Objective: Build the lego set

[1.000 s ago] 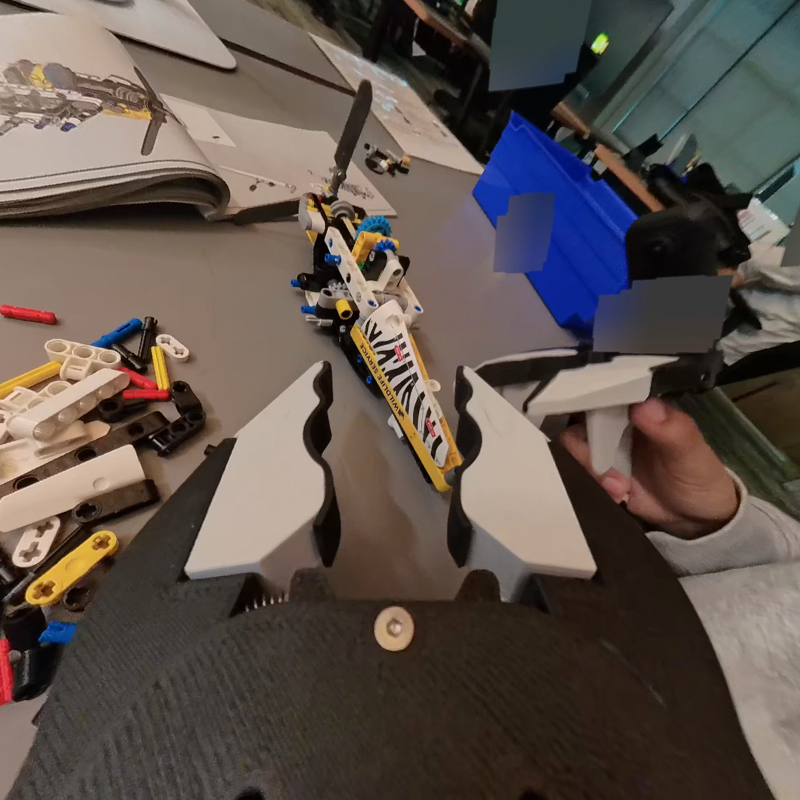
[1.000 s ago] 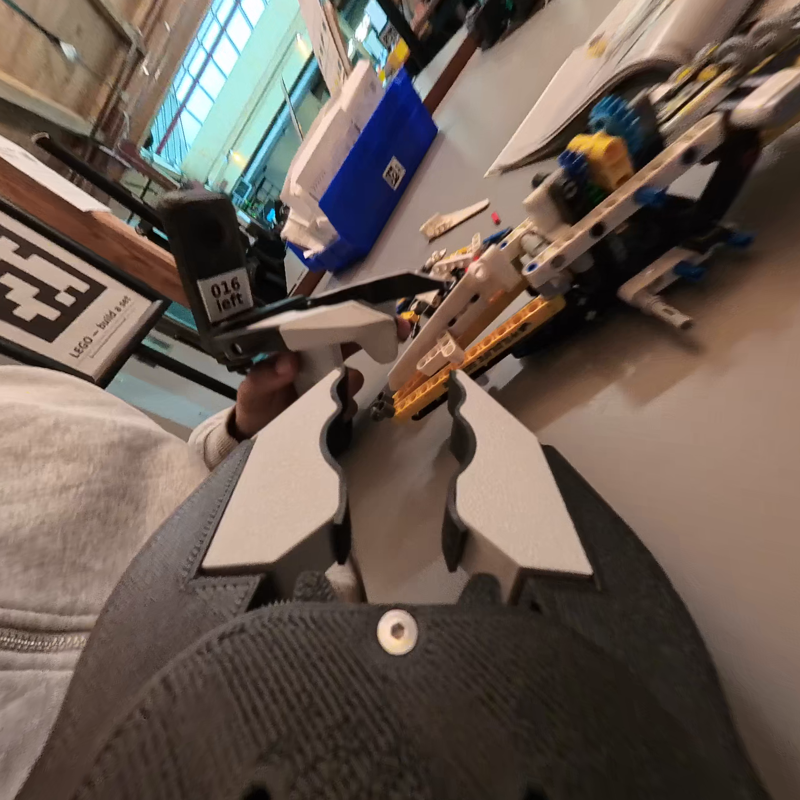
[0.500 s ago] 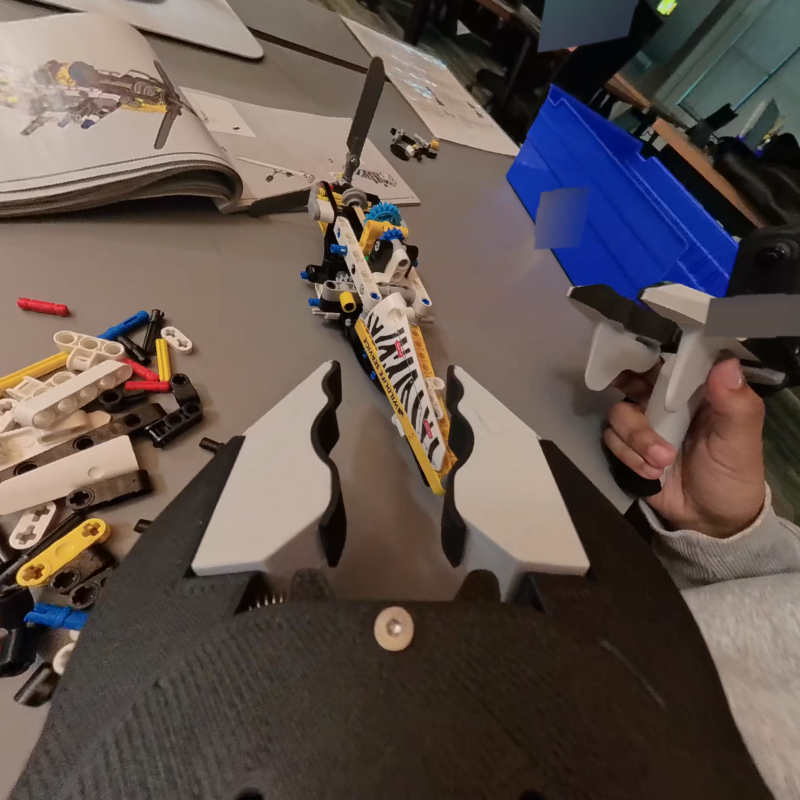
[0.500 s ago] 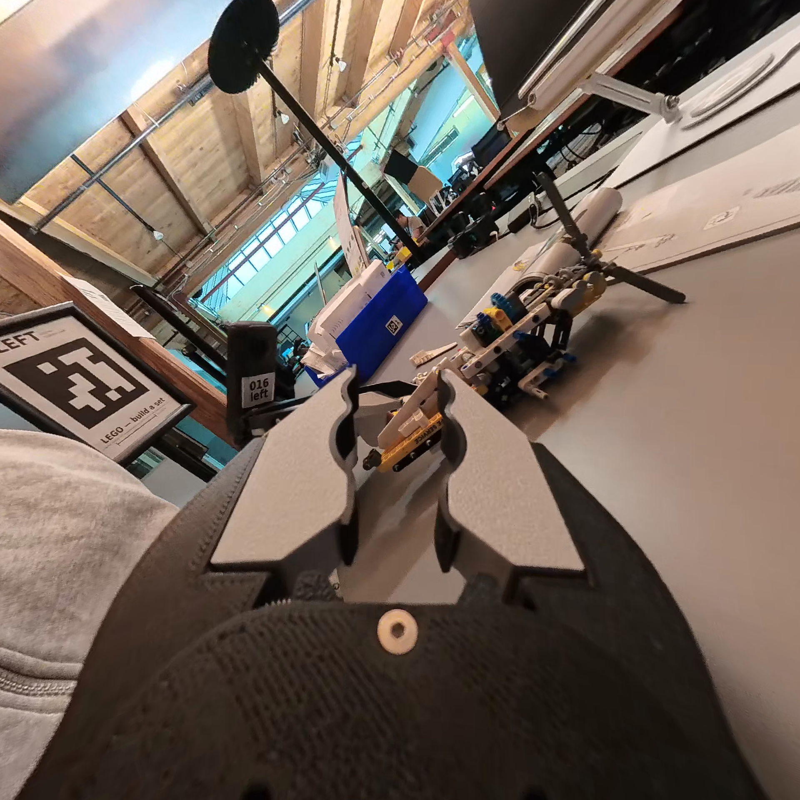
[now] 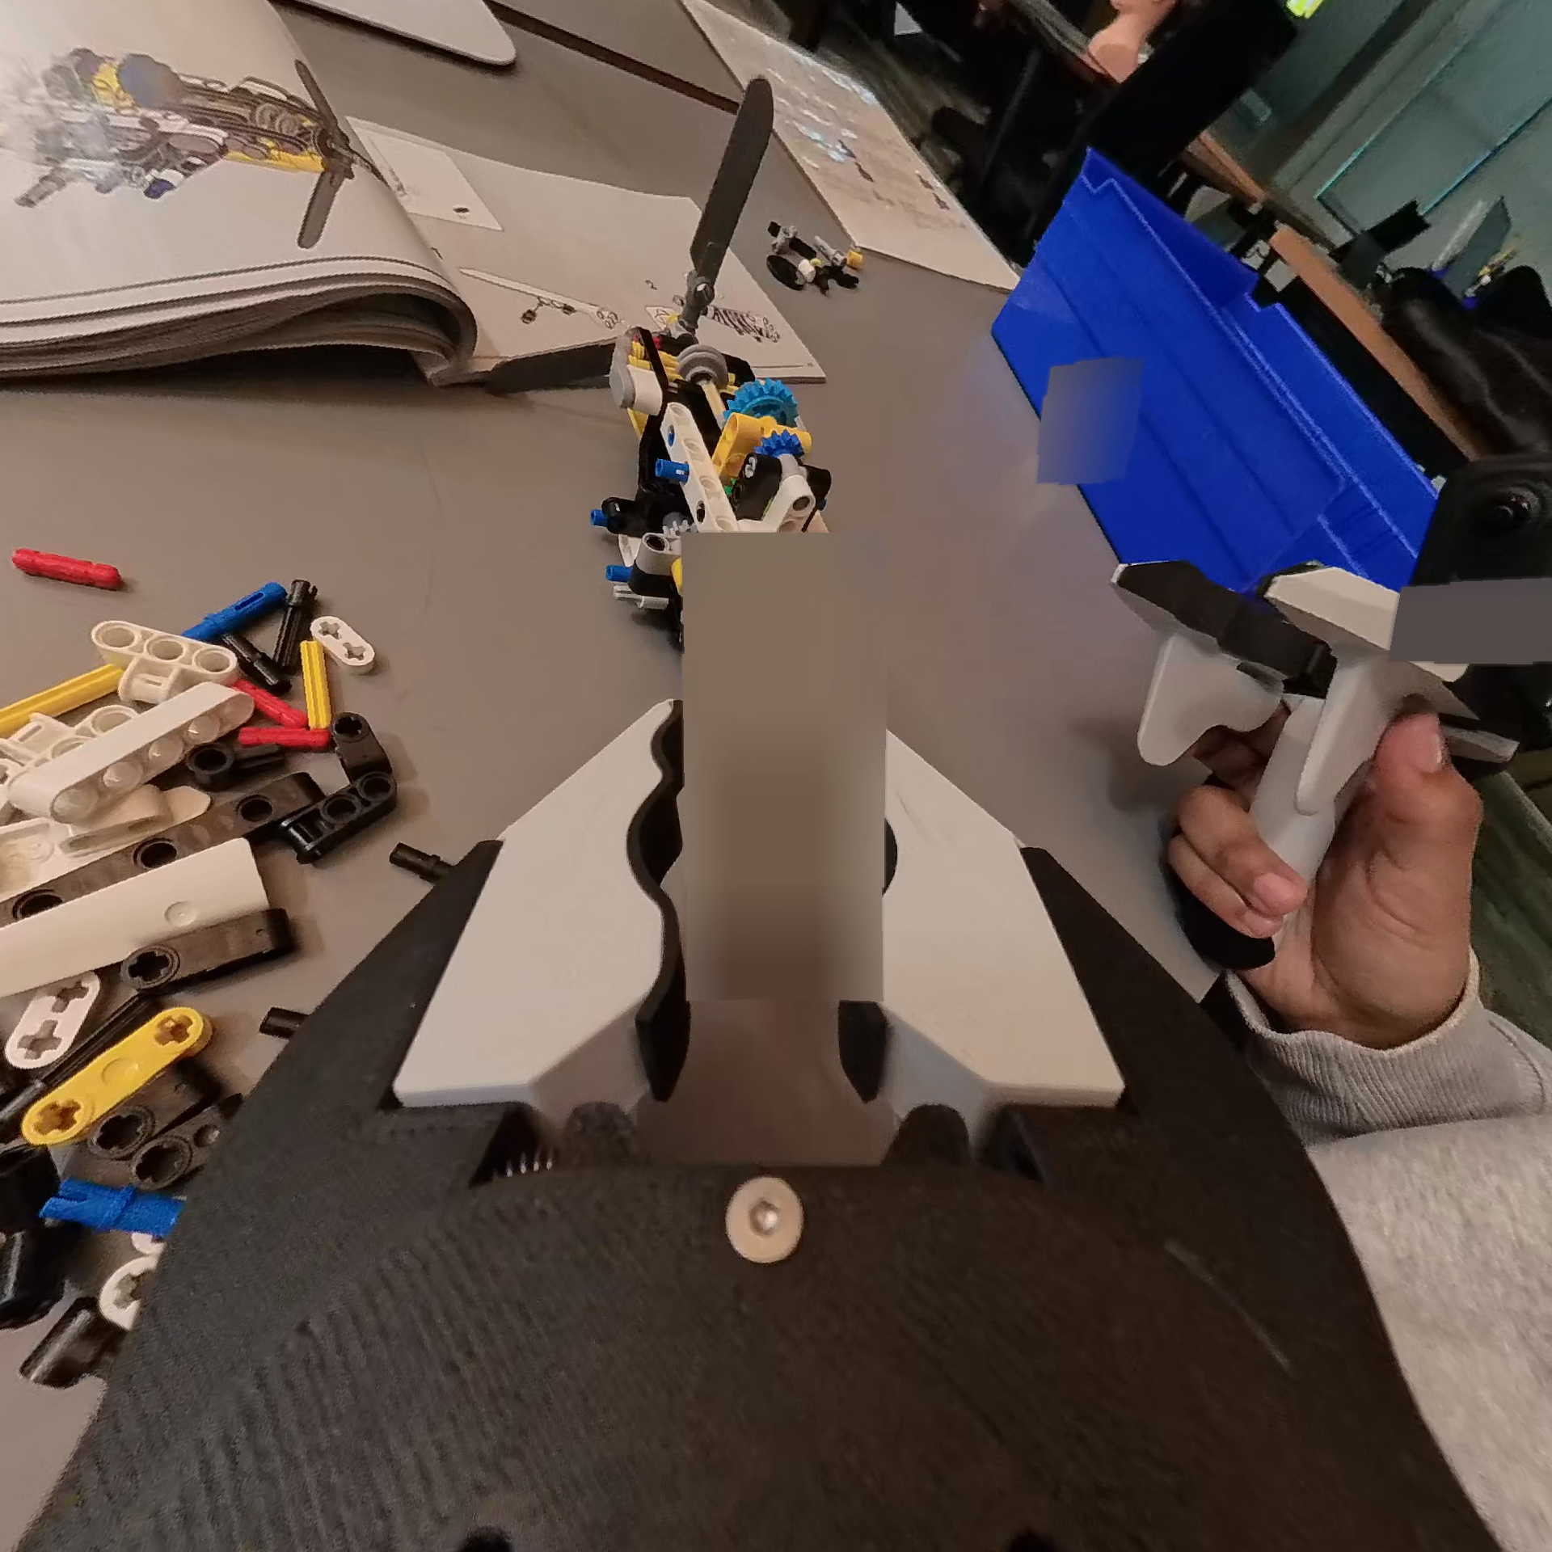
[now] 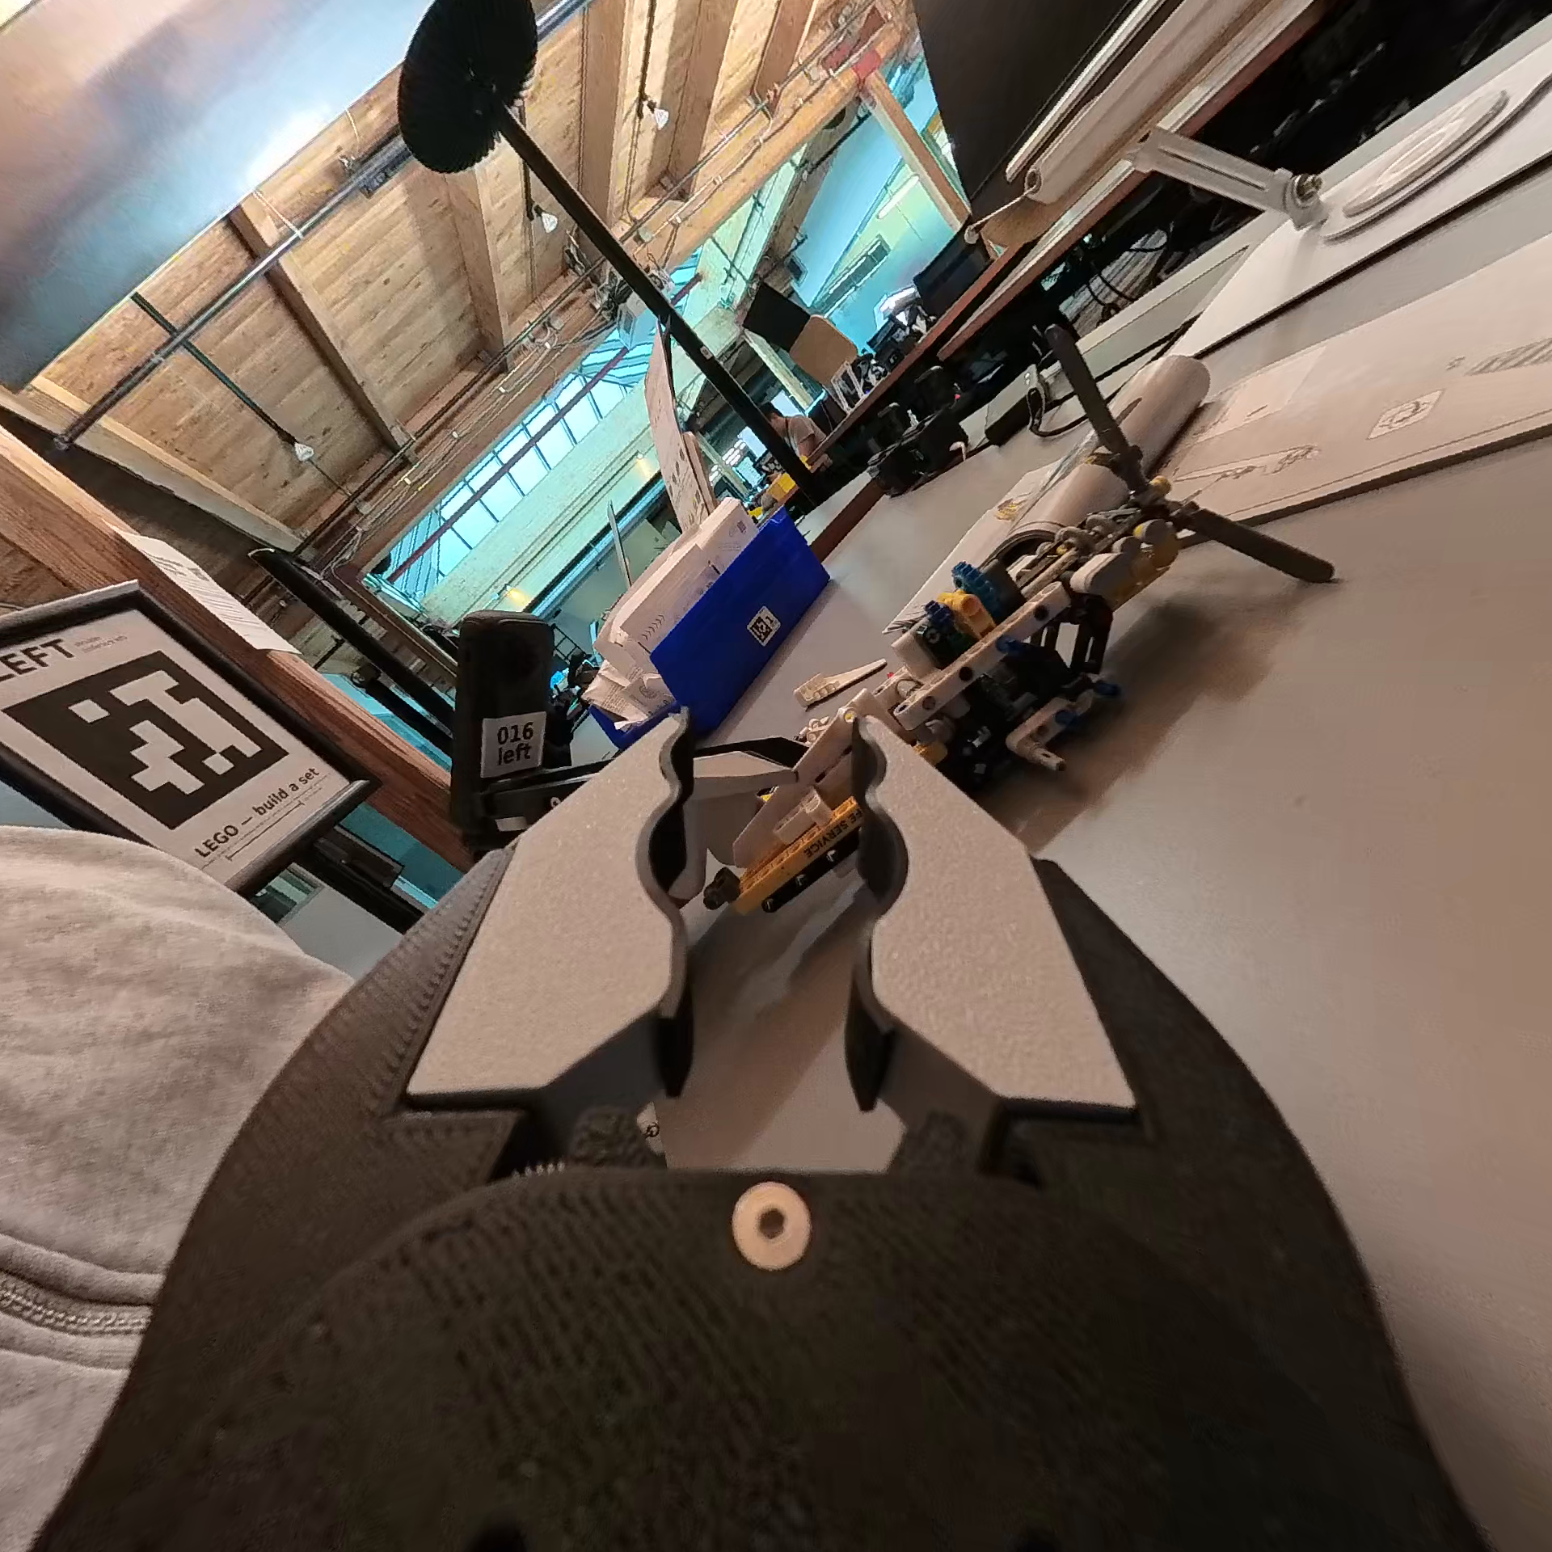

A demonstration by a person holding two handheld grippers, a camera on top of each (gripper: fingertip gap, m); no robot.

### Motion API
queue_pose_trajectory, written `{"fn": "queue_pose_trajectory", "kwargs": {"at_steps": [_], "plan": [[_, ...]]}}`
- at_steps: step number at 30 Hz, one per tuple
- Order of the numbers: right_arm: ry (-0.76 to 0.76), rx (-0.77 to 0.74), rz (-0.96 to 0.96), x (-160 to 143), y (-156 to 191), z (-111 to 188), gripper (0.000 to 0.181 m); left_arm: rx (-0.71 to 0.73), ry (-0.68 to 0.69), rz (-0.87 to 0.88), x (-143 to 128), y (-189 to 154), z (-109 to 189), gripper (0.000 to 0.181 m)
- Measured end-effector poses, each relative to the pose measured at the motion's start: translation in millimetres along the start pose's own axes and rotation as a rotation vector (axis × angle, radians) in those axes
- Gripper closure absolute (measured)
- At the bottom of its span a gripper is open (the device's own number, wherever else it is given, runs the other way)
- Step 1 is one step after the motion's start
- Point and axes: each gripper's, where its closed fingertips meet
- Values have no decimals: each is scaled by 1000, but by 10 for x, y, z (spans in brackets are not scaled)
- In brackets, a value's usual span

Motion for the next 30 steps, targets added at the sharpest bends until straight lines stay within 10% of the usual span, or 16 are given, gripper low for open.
{"fn": "queue_pose_trajectory", "kwargs": {"at_steps": [30], "plan": [[51,67,139,-101,194,-179,146,-92,-68,-101,259,4,107,139]]}}
Point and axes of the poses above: each gripper's, where its closed fingertips meet, z back along the fingers, x out of its top, y = z × x across the jaws, and after that the axes turned 3 degrees about -y, right-handed
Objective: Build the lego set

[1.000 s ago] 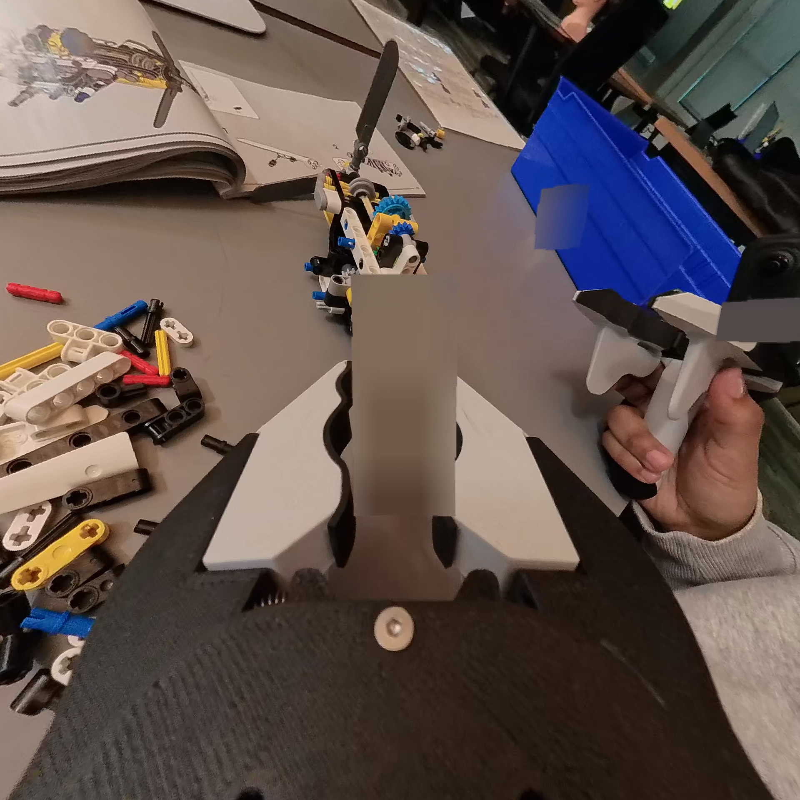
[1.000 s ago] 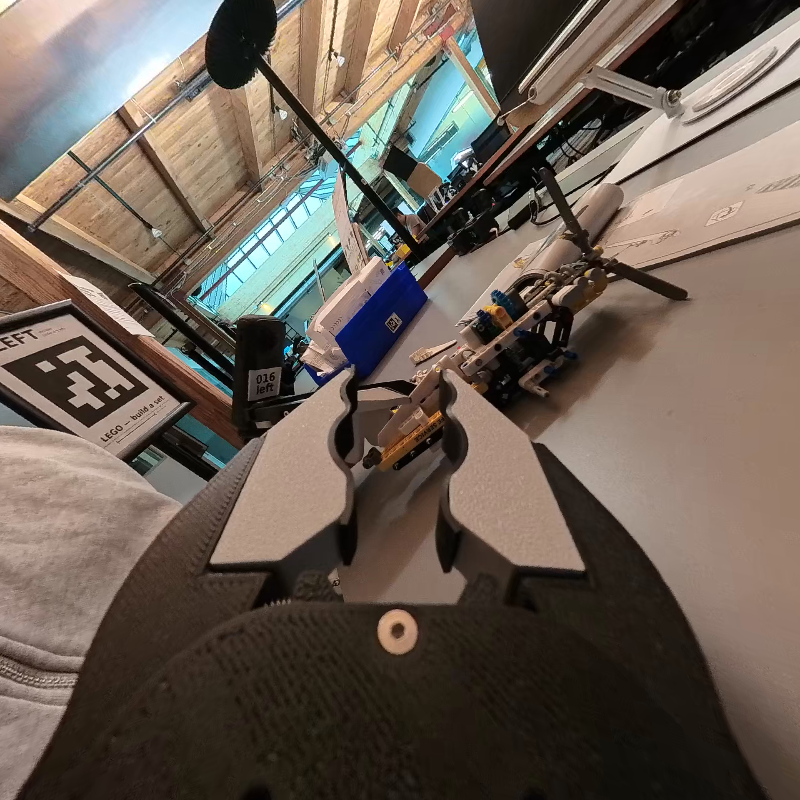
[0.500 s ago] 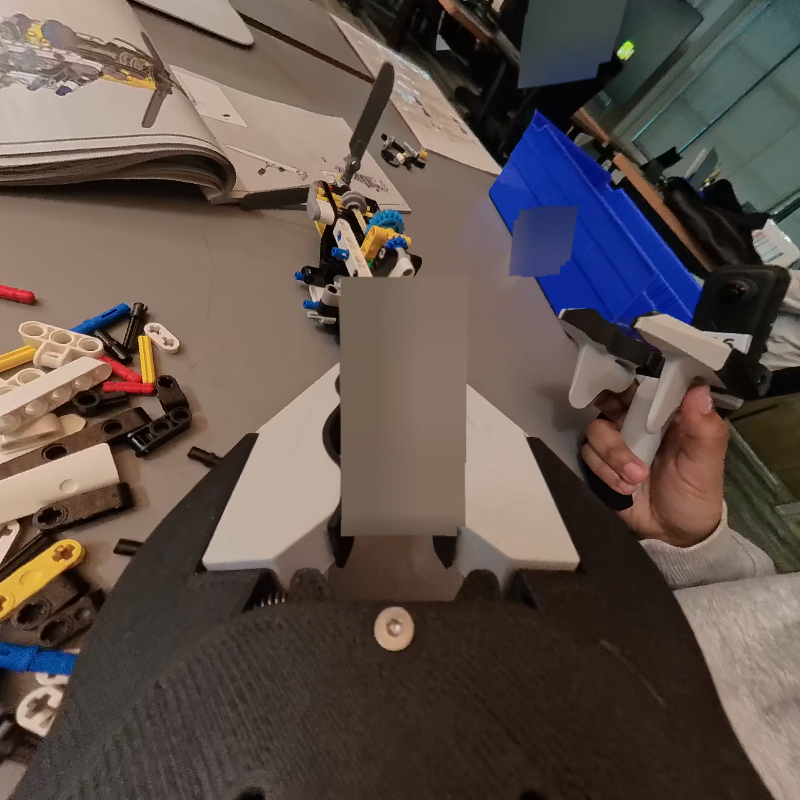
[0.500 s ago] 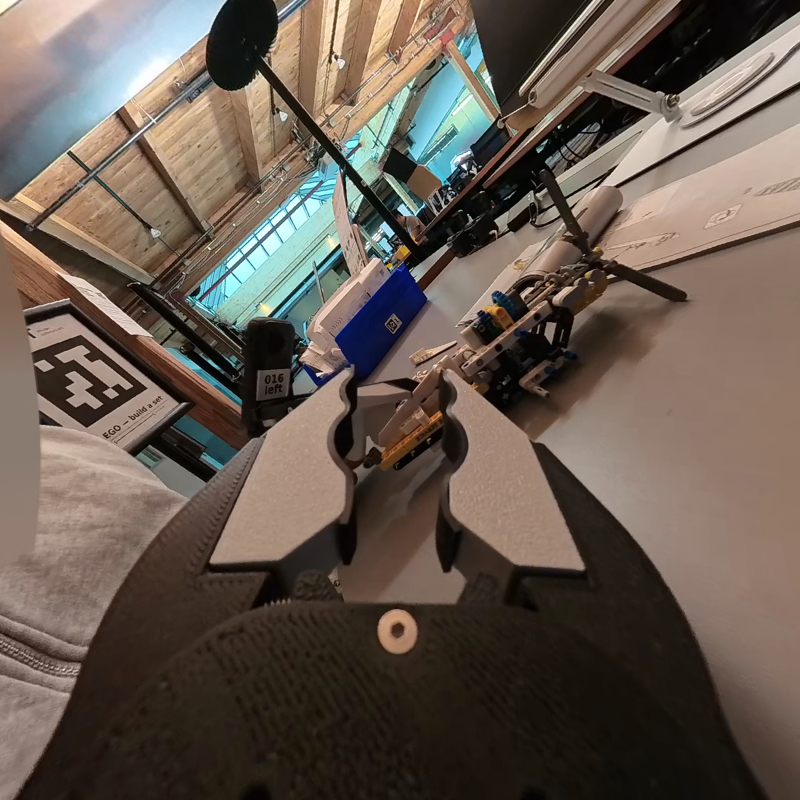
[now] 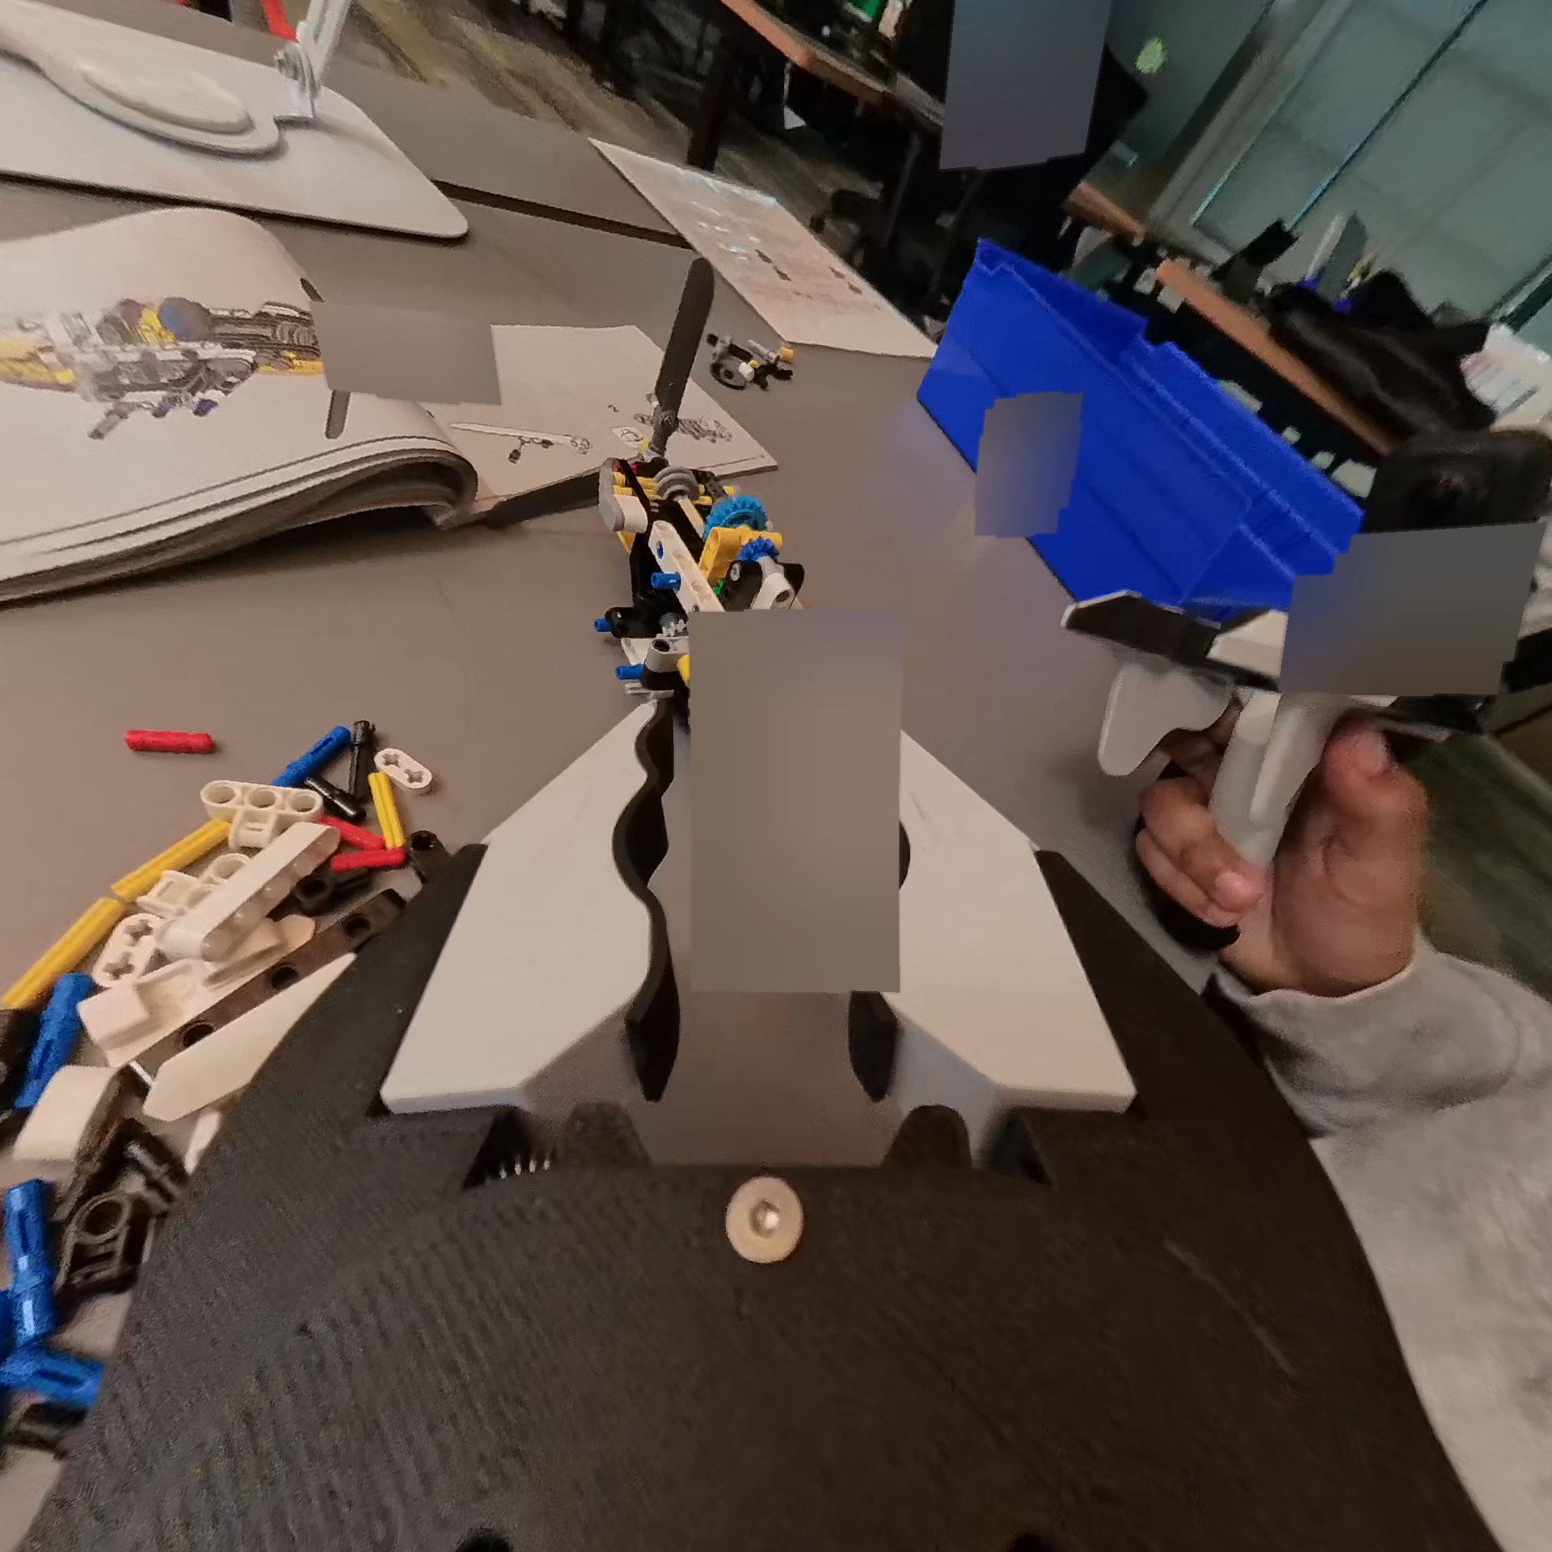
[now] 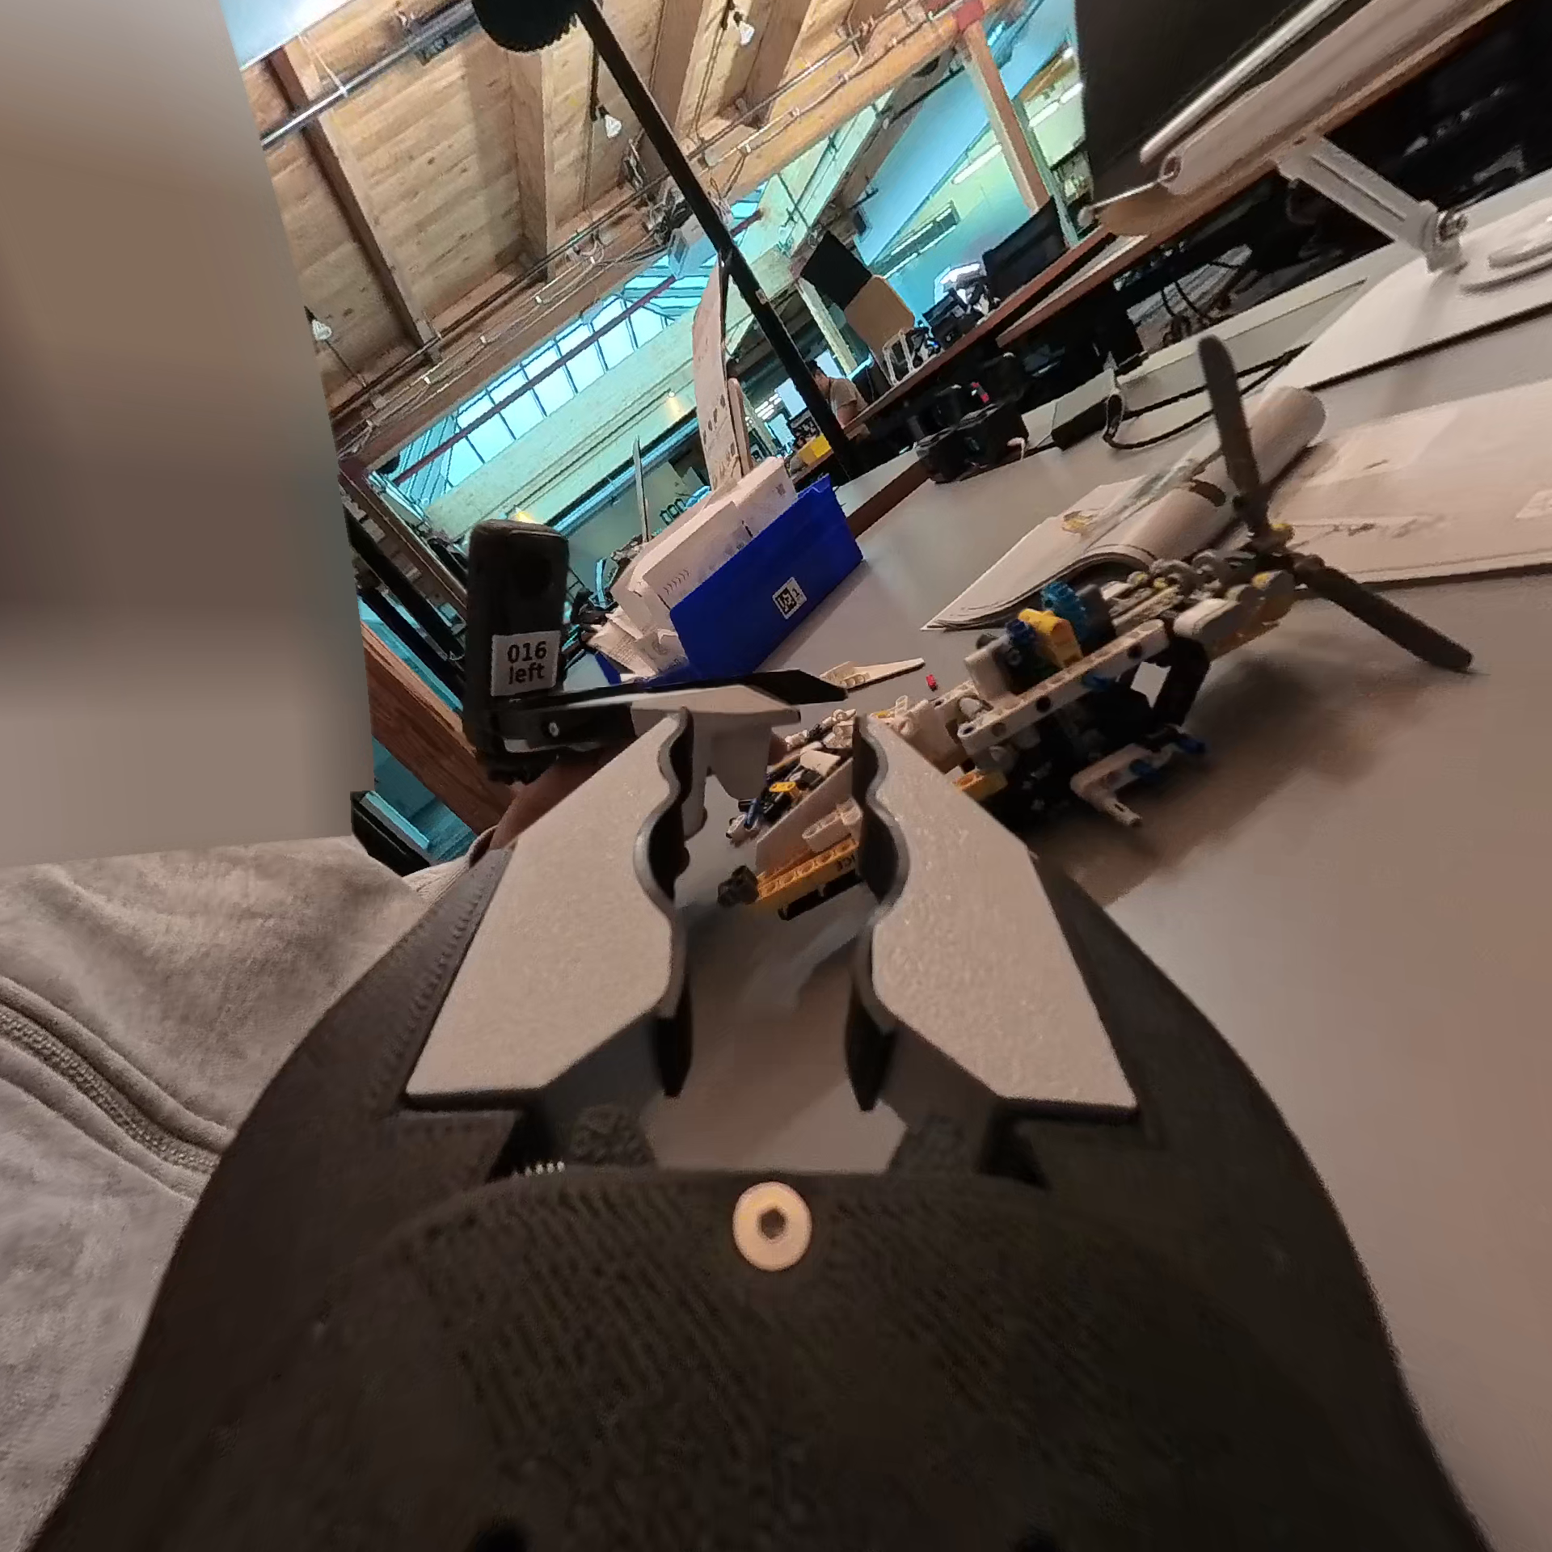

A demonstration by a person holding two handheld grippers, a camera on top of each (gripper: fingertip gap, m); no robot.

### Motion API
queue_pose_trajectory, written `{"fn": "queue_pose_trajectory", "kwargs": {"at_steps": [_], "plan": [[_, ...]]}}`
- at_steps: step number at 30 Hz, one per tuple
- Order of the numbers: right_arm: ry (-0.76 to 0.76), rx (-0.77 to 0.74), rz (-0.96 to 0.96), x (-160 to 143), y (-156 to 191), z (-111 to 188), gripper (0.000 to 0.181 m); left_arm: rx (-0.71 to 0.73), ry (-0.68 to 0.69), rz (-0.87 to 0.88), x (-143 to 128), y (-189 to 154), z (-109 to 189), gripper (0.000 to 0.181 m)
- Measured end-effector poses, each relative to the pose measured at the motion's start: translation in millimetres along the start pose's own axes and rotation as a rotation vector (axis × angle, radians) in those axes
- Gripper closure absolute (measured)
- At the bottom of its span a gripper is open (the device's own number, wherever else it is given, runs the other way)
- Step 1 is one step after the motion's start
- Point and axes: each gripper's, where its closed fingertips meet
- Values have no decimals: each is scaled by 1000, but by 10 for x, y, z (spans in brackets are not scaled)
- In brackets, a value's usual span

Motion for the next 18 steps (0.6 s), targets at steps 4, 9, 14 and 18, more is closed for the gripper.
{"fn": "queue_pose_trajectory", "kwargs": {"at_steps": [4,9,14,18], "plan": [[7,35,0,-4,21,-78,145,11,43,-43,-131,-8,-4,135],[-1,18,-19,18,-46,-112,144,-17,86,-20,-255,-181,-31,110],[-18,17,-51,46,-86,-103,144,34,160,-167,-425,-297,-114,100],[-25,40,-78,55,-76,-87,143,83,206,-172,-482,-260,-189,104]]}}
Point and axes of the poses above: each gripper's, where its closed fingertips meet, z back along the fingers, x out of its top, y = z × x across the jaws, and after that the axes turned 3 degrees about -y, right-handed
